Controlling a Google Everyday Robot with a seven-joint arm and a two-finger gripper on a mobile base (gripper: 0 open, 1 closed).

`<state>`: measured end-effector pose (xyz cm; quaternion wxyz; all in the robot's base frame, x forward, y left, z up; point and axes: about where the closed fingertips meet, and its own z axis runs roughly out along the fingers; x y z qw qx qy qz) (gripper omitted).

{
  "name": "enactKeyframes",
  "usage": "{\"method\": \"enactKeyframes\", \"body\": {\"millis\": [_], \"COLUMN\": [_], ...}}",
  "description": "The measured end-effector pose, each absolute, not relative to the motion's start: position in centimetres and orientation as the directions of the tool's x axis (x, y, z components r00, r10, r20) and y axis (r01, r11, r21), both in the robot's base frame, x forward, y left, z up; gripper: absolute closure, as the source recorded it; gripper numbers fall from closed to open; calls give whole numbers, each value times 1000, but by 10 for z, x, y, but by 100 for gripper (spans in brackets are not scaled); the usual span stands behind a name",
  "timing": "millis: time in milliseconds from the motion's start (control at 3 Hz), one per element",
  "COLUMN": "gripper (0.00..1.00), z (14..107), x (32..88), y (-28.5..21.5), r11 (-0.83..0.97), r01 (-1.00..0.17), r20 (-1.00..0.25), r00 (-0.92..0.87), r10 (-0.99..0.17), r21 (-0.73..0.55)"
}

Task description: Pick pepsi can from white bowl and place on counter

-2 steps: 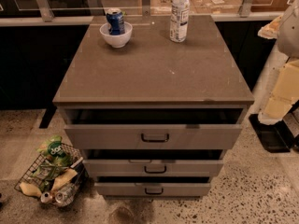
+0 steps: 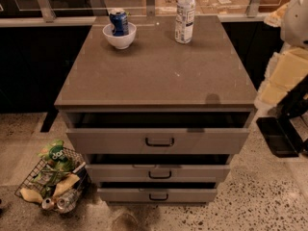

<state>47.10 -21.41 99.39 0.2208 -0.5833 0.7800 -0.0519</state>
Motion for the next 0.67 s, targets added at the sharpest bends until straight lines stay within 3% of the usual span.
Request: {"method": "enactKeyframes", "body": {"millis": [667], "gripper": [0], "z": [990], "x": [547], "y": [-180], "r11": [511], "r01": [-788], "r20": [-589], "r00": [-242], "r10": [-771], "r21": [-345]}}
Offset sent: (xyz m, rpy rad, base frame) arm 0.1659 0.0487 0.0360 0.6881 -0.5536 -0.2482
